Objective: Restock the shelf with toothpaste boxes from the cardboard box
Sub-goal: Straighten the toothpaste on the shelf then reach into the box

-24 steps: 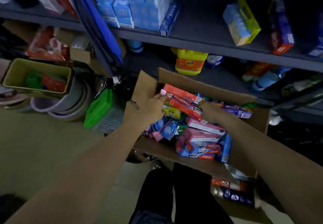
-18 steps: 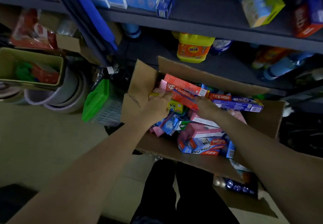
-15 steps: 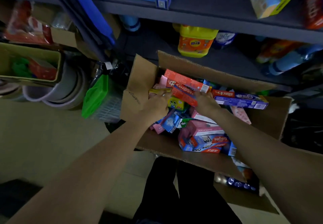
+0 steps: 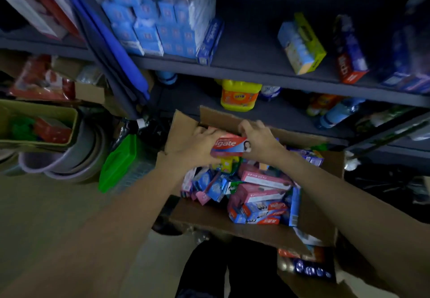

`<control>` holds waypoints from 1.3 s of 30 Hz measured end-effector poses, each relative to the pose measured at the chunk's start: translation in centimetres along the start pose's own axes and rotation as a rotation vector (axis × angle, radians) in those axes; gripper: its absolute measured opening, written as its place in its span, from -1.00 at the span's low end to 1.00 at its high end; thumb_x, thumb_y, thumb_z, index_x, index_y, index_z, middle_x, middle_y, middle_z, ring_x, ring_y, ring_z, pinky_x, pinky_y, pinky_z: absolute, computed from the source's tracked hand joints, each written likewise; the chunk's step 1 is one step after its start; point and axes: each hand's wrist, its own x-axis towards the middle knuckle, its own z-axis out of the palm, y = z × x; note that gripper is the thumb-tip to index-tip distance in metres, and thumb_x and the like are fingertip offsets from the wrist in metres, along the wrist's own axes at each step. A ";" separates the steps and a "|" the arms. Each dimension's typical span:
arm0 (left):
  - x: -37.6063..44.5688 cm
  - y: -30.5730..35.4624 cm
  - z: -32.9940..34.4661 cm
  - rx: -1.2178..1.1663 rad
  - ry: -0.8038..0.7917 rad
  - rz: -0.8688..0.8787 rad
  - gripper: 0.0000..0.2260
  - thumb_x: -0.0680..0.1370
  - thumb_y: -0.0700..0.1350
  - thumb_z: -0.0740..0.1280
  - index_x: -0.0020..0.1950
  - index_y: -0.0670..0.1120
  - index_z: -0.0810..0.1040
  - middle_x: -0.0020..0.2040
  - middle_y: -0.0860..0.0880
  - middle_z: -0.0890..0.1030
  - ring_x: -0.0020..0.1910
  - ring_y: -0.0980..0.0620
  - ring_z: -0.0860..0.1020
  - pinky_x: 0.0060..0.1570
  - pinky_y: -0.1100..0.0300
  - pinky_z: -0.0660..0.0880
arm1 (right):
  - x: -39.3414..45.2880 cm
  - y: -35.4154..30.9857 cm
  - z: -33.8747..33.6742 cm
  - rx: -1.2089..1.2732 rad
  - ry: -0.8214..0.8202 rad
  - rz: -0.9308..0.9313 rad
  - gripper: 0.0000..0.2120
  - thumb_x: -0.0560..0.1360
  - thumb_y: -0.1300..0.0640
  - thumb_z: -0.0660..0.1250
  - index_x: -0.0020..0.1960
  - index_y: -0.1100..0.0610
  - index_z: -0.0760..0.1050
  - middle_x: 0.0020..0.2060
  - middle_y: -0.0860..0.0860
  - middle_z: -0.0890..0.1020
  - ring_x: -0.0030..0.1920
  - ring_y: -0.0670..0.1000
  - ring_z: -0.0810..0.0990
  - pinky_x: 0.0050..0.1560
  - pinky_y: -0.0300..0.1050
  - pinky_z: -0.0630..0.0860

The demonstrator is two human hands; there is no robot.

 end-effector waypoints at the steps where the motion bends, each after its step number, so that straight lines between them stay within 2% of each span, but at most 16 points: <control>1: -0.4 0.4 -1.6 0.072 0.015 0.012 -0.34 0.43 0.10 0.39 0.45 -0.02 0.21 0.40 -0.03 0.32 0.30 -0.13 0.29 0.25 0.05 0.26 | -0.3 -0.8 -1.9 -0.026 0.029 -0.043 -0.50 0.35 0.14 0.43 0.18 0.17 0.27 0.00 0.11 0.43 0.15 0.13 0.32 -0.06 -0.09 0.20; 4: -2.0 1.7 -7.0 0.190 0.188 0.024 -0.47 0.45 0.09 0.36 0.35 -0.03 0.32 0.31 -0.03 0.42 0.24 -0.10 0.33 0.20 0.04 0.31 | -1.3 -3.2 -7.3 -0.103 0.166 -0.180 -0.48 0.36 0.07 0.45 0.21 0.16 0.31 0.08 0.08 0.46 0.13 0.10 0.35 -0.07 -0.14 0.15; 6: -3.4 2.3 -10.5 0.281 0.308 0.073 -0.54 0.45 0.03 0.35 0.29 -0.07 0.35 0.25 -0.03 0.45 0.20 -0.09 0.35 0.15 0.06 0.32 | -1.9 -4.8 -10.6 -0.117 0.230 -0.223 -0.46 0.39 0.01 0.44 0.26 0.13 0.30 0.15 0.06 0.46 0.15 0.10 0.37 0.03 -0.07 0.26; 10: -6.1 2.4 -16.4 0.439 0.500 0.119 -0.59 0.46 -0.04 0.32 0.28 -0.09 0.36 0.24 -0.03 0.44 0.21 -0.10 0.34 0.14 0.05 0.30 | -2.7 -6.5 -16.8 -0.043 0.213 -0.184 -0.45 0.38 0.00 0.45 0.28 0.12 0.35 0.15 0.07 0.48 0.13 0.06 0.39 0.12 -0.08 0.34; 15: -8.2 1.7 -21.1 0.541 0.637 0.070 -0.57 0.42 -0.04 0.39 0.25 -0.07 0.42 0.18 -0.02 0.49 0.19 -0.09 0.39 0.11 0.05 0.36 | -3.6 -7.0 -22.7 0.012 0.184 -0.095 -0.60 0.40 0.04 0.45 0.18 0.15 0.49 0.06 0.06 0.60 -0.04 -0.03 0.50 -0.05 -0.22 0.38; 17: -8.2 1.4 -22.4 0.625 0.752 0.113 -0.52 0.16 -0.03 0.57 0.02 -0.09 0.54 -0.06 -0.03 0.59 -0.04 -0.09 0.50 -0.16 0.07 0.50 | -3.2 -7.4 -24.3 0.040 0.154 -0.081 -0.56 0.42 0.06 0.44 0.24 0.19 0.47 0.11 0.08 0.59 -0.10 -0.07 0.48 -0.11 -0.27 0.37; 19: -7.7 1.1 -23.2 0.657 0.855 0.125 -0.48 -0.01 -0.06 0.60 -0.11 -0.08 0.55 -0.20 -0.02 0.59 -0.14 -0.04 0.41 -0.33 0.12 0.50 | -2.5 -7.7 -25.3 0.073 0.104 -0.062 -0.55 0.46 0.11 0.42 0.29 0.21 0.43 0.16 0.10 0.56 -0.24 -0.09 0.53 -0.24 -0.29 0.45; 21: -7.1 1.0 -24.0 0.651 0.936 0.149 -0.48 0.00 -0.09 0.60 -0.11 -0.09 0.54 -0.20 -0.02 0.58 -0.14 -0.02 0.32 -0.32 0.13 0.48 | -1.8 -7.9 -26.2 0.144 0.067 -0.052 -0.63 0.48 0.19 0.38 0.25 0.25 0.45 0.17 0.13 0.56 -0.45 -0.18 0.55 -0.33 -0.29 0.50; 24: -5.6 1.0 -25.4 0.575 1.002 0.132 -0.48 0.02 -0.15 0.61 -0.06 -0.10 0.56 -0.14 -0.05 0.60 -0.09 -0.04 0.35 -0.27 0.10 0.50 | -0.5 -7.3 -27.7 0.384 0.093 -0.053 -0.69 0.48 0.29 0.36 0.20 0.35 0.46 0.06 0.18 0.57 -0.43 -0.12 0.60 -0.36 -0.32 0.56; 26: -4.3 1.0 -26.7 0.395 1.031 0.035 -0.49 0.12 -0.22 0.58 0.04 -0.14 0.56 0.00 -0.12 0.58 0.00 -0.15 0.44 -0.14 0.00 0.54 | 0.4 -6.8 -29.3 0.546 0.107 -0.063 -0.69 0.48 0.32 0.35 0.19 0.40 0.47 -0.09 0.19 0.58 -0.40 -0.07 0.60 -0.31 -0.31 0.59; 28: -2.7 0.6 -28.0 0.076 1.015 -0.076 -0.52 0.32 -0.21 0.49 0.21 -0.13 0.48 0.22 -0.17 0.44 0.20 -0.23 0.36 0.17 -0.08 0.37 | 1.4 -6.4 -31.1 0.616 0.109 -0.079 -0.72 0.49 0.30 0.34 0.16 0.40 0.50 -0.22 0.13 0.59 -0.41 -0.11 0.58 -0.31 -0.33 0.56; 29: -2.0 0.4 -28.6 -0.092 0.995 -0.112 -0.51 0.36 -0.20 0.47 0.26 -0.11 0.44 0.26 -0.17 0.38 0.26 -0.20 0.32 0.25 -0.01 0.28 | 2.1 -6.2 -31.9 0.637 0.109 -0.085 -0.73 0.49 0.28 0.34 0.15 0.39 0.51 -0.26 0.09 0.59 -0.41 -0.14 0.57 -0.32 -0.35 0.54; 31: -0.9 0.2 -29.7 -0.472 0.953 -0.079 -0.54 0.39 -0.28 0.44 0.25 -0.10 0.42 0.20 -0.16 0.42 0.21 -0.13 0.41 0.16 0.14 0.38 | 3.6 -5.6 -33.1 0.700 0.100 -0.098 -0.75 0.50 0.28 0.34 0.14 0.38 0.52 -0.29 0.05 0.59 -0.44 -0.17 0.56 -0.32 -0.37 0.53; 34: -0.3 0.4 -30.9 -1.063 0.869 0.018 -0.64 0.46 -0.46 0.27 0.15 -0.09 0.42 0.01 -0.11 0.48 -0.02 -0.04 0.50 -0.21 0.37 0.56 | 5.7 -5.2 -34.5 0.712 0.109 -0.114 -0.76 0.50 0.29 0.33 0.15 0.33 0.51 -0.25 0.05 0.59 -0.42 -0.15 0.55 -0.31 -0.37 0.54; 36: 0.1 0.3 -31.5 -1.222 0.869 -0.024 -0.62 0.49 -0.49 0.19 0.18 -0.11 0.43 0.07 -0.13 0.47 0.04 -0.04 0.49 -0.12 0.30 0.56 | 7.1 -5.1 -35.2 0.683 0.134 -0.116 -0.74 0.50 0.30 0.33 0.19 0.31 0.49 -0.21 0.04 0.58 -0.37 -0.10 0.53 -0.31 -0.36 0.55; 39: 1.0 -0.4 -32.4 -1.268 0.913 -0.137 -0.63 0.52 -0.47 0.14 0.27 -0.18 0.40 0.11 -0.15 0.50 0.08 -0.04 0.48 -0.02 0.19 0.51 | 9.4 -5.1 -35.6 0.553 0.209 -0.133 -0.68 0.48 0.29 0.36 0.23 0.26 0.47 -0.03 0.07 0.55 -0.26 -0.05 0.53 -0.26 -0.32 0.55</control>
